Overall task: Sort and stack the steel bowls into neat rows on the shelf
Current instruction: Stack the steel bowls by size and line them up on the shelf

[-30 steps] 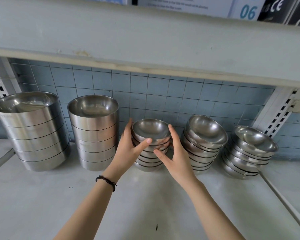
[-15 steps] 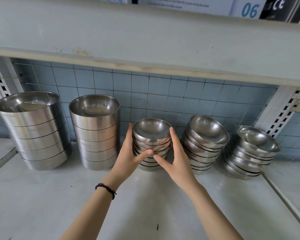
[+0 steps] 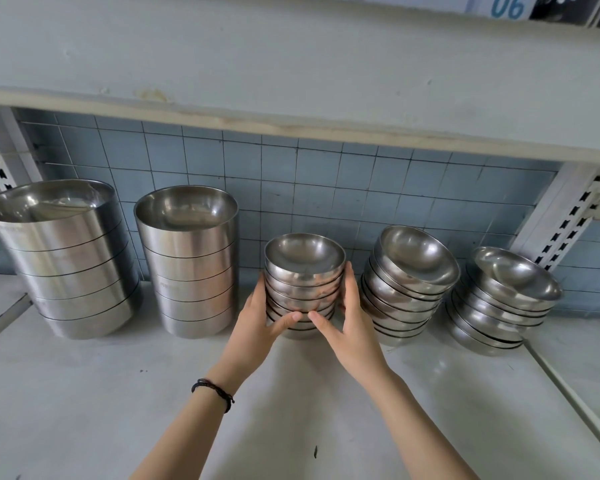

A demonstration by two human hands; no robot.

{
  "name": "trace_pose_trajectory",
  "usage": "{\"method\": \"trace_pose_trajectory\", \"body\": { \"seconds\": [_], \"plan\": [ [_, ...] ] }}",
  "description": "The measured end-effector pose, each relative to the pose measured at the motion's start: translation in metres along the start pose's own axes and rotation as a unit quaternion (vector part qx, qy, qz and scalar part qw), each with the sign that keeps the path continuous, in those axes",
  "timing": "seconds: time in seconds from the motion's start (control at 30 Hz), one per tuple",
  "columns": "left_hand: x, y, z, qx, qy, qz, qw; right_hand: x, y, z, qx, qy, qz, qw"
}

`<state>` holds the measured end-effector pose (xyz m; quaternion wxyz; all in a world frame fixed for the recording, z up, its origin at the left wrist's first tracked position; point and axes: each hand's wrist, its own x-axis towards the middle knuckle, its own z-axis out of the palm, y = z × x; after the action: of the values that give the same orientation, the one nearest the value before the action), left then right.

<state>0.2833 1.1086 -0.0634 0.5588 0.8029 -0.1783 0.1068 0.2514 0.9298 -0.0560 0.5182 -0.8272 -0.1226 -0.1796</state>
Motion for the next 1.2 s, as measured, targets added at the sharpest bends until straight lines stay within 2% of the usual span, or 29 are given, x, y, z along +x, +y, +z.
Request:
{"method": "trace_pose_trajectory", "body": {
  "seconds": [0.23, 0.47, 0.73, 1.03, 1.2],
  "plan": [
    [0.0040, 0.0055, -0.0055, -0.014, -0.016, 0.018, 1.000, 0.0053, -0.0029, -0.0035, -0.012, -0.007, 0.011, 1.000],
    [0.0058, 0.0023, -0.0035, -0.009, -0.027, -0.007, 1.000, 0.0029, 0.0018, -0.0052, -0.022, -0.025, 0.018, 0.999],
    [0.0052, 0.0047, -0.0067, 0.036, -0.033, -0.012, 0.999, 0.0036, -0.0010, -0.0042, -0.021, -0.024, 0.026, 0.999],
    [0.0041, 0.0049, -0.0054, 0.077, -0.034, -0.028, 0.996, 0.0000, -0.0035, -0.0013, -0.005, 0.013, 0.038, 0.999],
    [0.0030, 0.0070, -0.0054, 0.091, -0.049, -0.044, 0.994, -0.0008, -0.0033, -0.0014, -0.014, 0.003, 0.043, 0.999]
  ]
}}
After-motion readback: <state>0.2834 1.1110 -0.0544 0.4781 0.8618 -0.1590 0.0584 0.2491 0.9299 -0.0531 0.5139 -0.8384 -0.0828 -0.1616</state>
